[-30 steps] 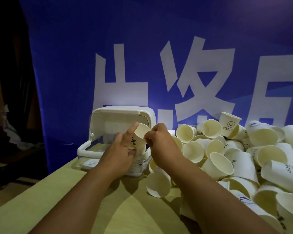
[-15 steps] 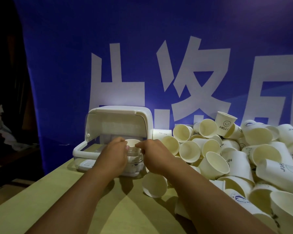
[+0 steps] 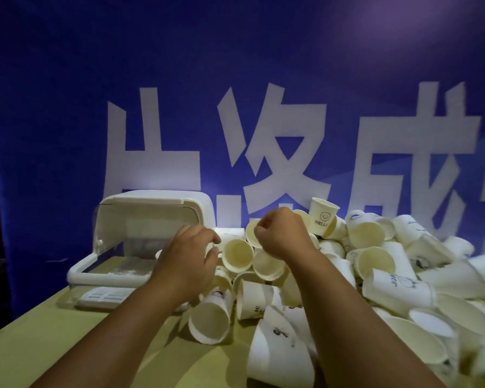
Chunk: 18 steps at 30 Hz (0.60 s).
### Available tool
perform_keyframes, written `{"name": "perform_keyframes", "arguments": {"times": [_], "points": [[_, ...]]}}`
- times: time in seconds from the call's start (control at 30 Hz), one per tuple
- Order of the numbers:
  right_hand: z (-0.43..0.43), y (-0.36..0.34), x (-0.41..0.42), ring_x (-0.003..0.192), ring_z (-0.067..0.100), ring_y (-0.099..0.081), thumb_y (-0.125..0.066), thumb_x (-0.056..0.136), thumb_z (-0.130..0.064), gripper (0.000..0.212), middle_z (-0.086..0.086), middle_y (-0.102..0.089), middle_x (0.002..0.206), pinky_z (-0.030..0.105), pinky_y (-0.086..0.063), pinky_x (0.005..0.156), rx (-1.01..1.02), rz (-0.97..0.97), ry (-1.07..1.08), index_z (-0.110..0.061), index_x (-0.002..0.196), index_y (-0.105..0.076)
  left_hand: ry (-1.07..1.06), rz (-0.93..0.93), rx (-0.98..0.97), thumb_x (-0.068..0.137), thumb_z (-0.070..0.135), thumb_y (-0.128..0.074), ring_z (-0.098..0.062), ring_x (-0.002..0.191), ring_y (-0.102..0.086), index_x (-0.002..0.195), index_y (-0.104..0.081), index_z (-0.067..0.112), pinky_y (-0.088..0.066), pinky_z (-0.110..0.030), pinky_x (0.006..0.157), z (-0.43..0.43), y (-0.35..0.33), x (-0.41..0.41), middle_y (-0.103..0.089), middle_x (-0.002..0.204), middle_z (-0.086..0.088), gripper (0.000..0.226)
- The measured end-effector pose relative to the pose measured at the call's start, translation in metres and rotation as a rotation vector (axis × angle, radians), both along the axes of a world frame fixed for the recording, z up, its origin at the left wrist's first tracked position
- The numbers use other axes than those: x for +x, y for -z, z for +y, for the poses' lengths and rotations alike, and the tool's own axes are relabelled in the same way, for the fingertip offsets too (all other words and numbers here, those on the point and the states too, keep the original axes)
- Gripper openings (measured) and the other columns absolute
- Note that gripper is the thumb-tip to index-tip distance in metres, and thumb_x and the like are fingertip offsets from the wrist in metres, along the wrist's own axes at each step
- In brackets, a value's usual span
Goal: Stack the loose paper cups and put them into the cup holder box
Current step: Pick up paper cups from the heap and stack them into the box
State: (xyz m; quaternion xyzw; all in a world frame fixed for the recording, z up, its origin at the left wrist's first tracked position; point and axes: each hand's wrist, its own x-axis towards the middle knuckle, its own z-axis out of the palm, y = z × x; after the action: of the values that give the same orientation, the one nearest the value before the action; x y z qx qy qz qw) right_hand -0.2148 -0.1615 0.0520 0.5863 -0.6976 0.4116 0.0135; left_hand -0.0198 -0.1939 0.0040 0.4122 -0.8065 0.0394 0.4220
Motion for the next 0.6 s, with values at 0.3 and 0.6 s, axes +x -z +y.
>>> {"name": "perform_keyframes", "arguments": {"times": [0.3, 0.6], "points": [[-0.016, 0.015, -0.073, 0.115, 0.029, -0.050, -0.062, 0.094, -0.029, 0.042, 0.010, -0.046, 0.140, 0.036, -0.044, 0.091, 0.256, 0.042, 0.299, -0.013, 0.132, -0.055, 0.069, -0.226, 0.212, 0.107, 0.022, -0.038, -0.021, 0.129, -0.046, 0.127, -0.063, 0.019, -0.041, -0.037, 0.107, -0.069, -0.037, -0.072, -0.056, 0.136, 0.003, 0.031], [-0.035, 0.031, -0.079, 0.123, 0.032, -0.042, -0.045, 0.100, -0.037, 0.016, 0.006, -0.047, 0.130, 0.052, -0.031, 0.106, 0.311, 0.034, 0.209, -0.021, 0.103, -0.049, 0.031, -0.548, 0.313, 0.107, 0.021, -0.034, -0.028, 0.142, -0.033, 0.139, -0.054, 0.018, -0.029, -0.048, 0.114, -0.097, -0.035, -0.109, -0.039, 0.158, -0.002, 0.038]]}}
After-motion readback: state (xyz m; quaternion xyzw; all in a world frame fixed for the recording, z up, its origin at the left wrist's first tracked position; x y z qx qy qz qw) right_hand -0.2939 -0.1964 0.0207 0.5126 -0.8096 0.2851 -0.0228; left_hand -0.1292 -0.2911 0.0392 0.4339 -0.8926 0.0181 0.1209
